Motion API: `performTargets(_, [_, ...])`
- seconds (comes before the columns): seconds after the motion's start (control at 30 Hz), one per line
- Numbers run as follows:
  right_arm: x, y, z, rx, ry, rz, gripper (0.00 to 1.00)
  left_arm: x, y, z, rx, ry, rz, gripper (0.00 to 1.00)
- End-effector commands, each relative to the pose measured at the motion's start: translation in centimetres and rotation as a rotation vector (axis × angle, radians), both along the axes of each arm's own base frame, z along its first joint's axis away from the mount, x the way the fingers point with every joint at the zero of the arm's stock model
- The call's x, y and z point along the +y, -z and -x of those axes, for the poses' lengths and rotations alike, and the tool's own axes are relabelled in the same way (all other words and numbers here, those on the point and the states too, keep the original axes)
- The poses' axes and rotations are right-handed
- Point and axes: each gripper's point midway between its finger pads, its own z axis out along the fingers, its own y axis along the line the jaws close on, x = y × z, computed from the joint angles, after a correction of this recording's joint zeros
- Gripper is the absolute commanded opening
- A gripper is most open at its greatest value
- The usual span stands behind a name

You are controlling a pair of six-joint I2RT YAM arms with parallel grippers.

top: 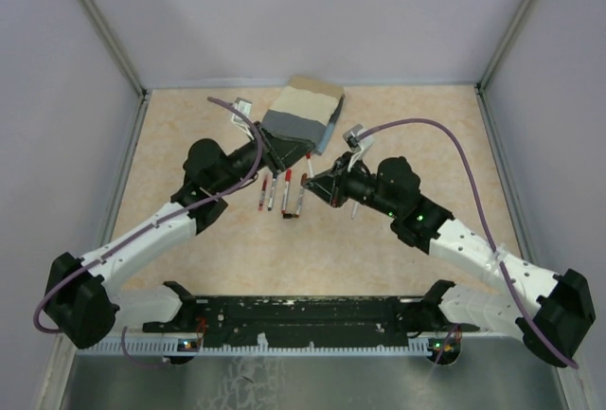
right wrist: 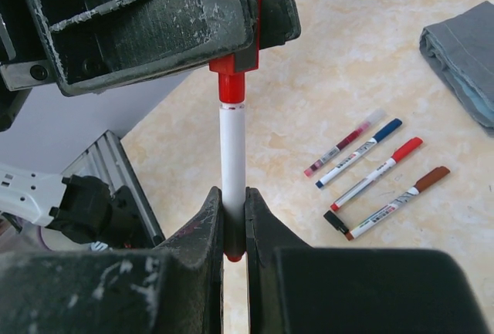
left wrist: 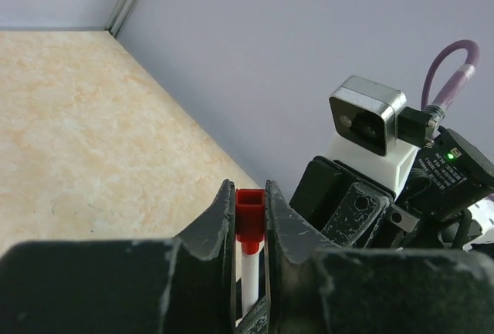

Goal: Insert the pens into the pen caps
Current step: Press the pen cap onto the pen.

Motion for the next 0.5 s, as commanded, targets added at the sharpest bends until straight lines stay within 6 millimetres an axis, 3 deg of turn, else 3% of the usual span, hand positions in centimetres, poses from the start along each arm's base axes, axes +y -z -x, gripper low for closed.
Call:
performTargets(0.0, [-0.6, -4.0, -1.9, -0.106, 0.083, -0.040, 0.00, -0.6, -1.0, 0.1, 0.028, 0.023, -0.007, 0.00])
performTargets(0.23, [-0.7, -6.9, -3.1, -0.173, 0.128, -0.060, 0.00, -1.9, -0.8, 0.5, 0.049, 0.111, -0.100, 0.00])
performTargets(0.47, [-2.9, -10.5, -4.7, -0.291, 0.280, -0.123, 0.00, -3.0, 0.1, 1.1, 0.109, 0.186, -0.132, 0.00])
